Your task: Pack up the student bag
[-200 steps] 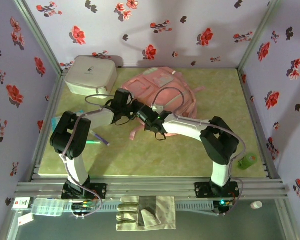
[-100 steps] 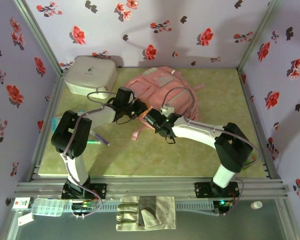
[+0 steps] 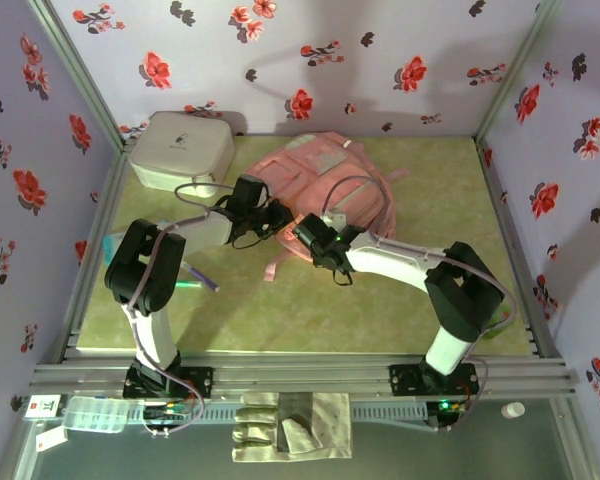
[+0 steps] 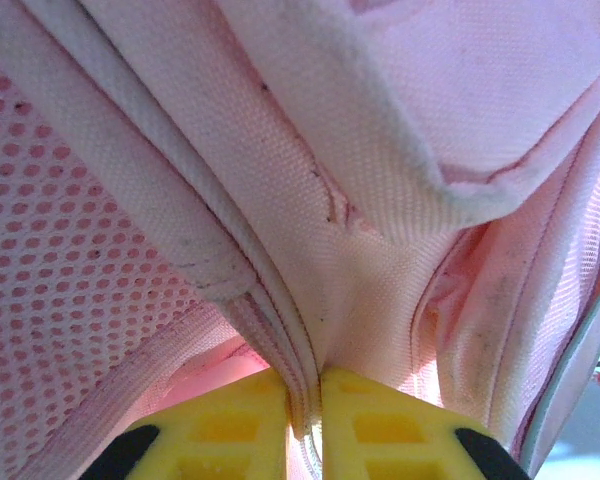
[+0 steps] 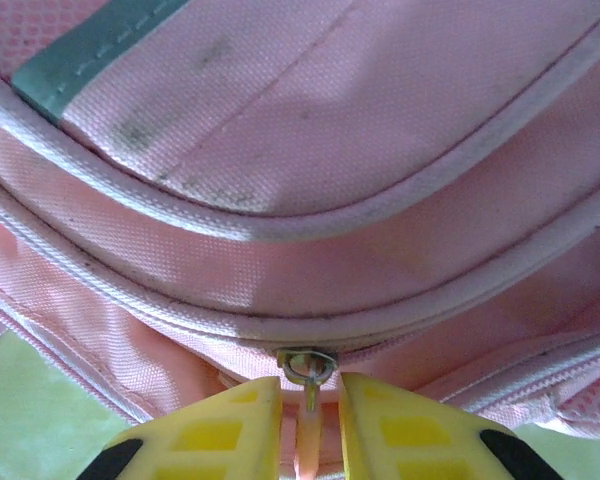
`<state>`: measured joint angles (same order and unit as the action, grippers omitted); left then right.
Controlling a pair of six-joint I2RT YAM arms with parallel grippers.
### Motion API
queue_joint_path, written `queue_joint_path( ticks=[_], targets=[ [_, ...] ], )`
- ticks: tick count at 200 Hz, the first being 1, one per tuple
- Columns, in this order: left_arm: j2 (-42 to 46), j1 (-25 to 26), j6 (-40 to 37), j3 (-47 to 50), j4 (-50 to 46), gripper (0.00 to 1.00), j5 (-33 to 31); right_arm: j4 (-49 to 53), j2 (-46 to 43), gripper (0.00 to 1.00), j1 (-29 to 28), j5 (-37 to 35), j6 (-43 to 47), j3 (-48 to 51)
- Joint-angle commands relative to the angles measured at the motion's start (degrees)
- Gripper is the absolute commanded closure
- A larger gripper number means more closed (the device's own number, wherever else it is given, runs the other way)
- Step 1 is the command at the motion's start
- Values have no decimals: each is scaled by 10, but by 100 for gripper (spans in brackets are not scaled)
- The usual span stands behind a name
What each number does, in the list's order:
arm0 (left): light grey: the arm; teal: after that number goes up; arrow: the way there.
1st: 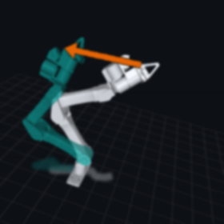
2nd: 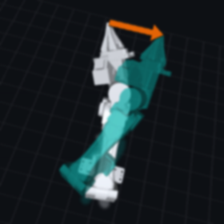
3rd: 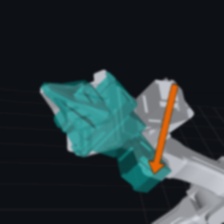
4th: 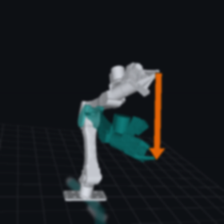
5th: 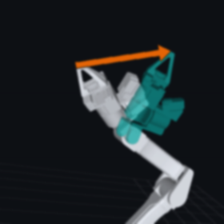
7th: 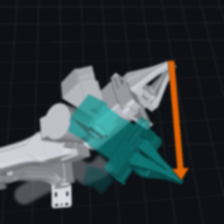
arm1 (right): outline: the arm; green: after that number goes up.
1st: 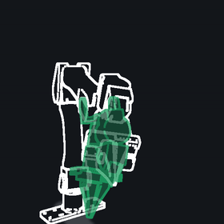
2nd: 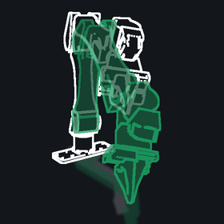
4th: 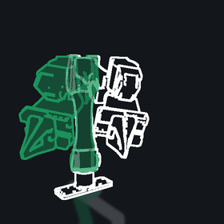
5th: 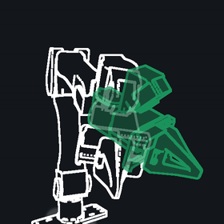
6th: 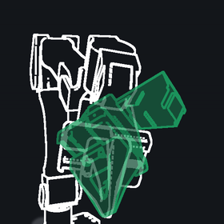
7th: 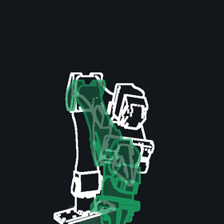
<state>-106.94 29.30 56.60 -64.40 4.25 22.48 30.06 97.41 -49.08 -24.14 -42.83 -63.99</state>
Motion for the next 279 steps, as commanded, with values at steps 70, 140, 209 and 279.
queue_joint_path(
  ticks=[70,140,209,279],
  targets=[
    [-3,-14,-35,-22,-31,86,-45,24,-18,93,21,-56,18,16],
    [-4,-20,-104,-52,-77,80,-47,-45,-35,99,60,3,105,43],
    [121,-33,-139,23,-114,48,-69,-129,-2,99,28,181,208,-41],
    [215,-63,-22,143,-30,42,-68,-176,59,99,-4,233,180,-96]
  ],
)
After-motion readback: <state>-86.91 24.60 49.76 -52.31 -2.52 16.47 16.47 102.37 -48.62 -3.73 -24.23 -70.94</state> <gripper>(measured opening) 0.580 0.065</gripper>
